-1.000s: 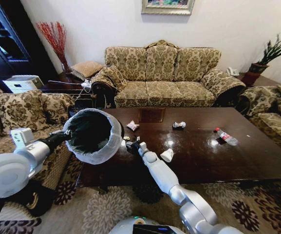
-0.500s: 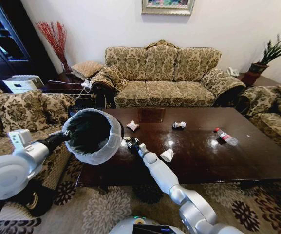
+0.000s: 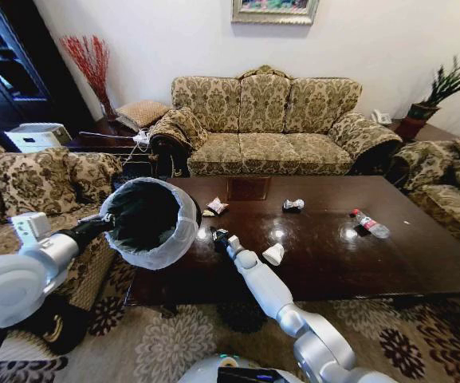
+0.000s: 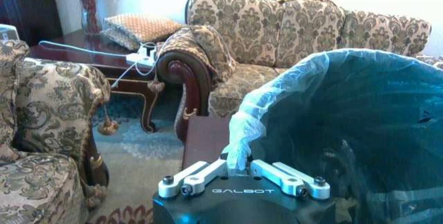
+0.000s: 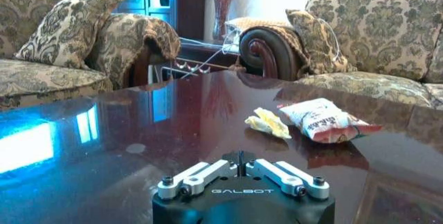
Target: Move to the front of the table and place the trash on the table into the trash bin.
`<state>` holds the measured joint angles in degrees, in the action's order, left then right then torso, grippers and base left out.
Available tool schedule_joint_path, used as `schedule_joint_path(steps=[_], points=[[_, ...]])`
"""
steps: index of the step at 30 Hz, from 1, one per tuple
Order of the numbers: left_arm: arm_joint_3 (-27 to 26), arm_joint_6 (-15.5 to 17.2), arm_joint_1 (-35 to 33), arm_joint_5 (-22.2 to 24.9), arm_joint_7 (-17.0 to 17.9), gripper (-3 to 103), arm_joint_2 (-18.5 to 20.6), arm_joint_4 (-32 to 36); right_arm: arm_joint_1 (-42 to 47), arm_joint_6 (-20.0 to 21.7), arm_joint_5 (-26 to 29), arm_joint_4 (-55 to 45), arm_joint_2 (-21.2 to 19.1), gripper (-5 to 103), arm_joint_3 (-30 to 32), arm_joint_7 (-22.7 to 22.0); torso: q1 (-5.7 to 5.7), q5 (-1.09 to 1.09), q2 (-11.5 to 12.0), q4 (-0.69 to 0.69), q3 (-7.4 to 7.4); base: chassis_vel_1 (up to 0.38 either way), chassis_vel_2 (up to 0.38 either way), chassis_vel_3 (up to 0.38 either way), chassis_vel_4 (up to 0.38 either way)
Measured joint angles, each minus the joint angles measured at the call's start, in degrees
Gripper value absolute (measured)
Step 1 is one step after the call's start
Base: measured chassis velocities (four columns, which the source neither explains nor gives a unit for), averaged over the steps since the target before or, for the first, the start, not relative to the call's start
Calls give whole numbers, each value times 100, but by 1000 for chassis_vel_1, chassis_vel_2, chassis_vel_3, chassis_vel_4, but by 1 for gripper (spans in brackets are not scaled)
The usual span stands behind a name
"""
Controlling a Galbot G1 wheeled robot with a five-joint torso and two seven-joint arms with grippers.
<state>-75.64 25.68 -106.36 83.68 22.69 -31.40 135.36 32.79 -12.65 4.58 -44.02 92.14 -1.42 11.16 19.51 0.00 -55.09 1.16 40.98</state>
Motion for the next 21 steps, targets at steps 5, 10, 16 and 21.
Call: schedule_joint_path(steps=[5,10,16,21], points=[[30,0,5,-16,-16,0,-3,-4,226,1,180,-523,0,8,-42,-215,0,0,0,0,0,0,0,0,0],[58,0,21,-23,-20,0,13,7,312,52,212,-730,0,24,17,-121,0,0,0,0,0,0,0,0,0],[73,0,15,-34,-33,0,-5,57,330,43,185,-755,0,46,89,-143,-1,0,0,0,0,-4,7,9,-5],[73,0,13,-40,-49,0,-31,68,284,45,151,-721,0,63,84,-133,-2,0,-1,0,-1,-78,74,77,-81]])
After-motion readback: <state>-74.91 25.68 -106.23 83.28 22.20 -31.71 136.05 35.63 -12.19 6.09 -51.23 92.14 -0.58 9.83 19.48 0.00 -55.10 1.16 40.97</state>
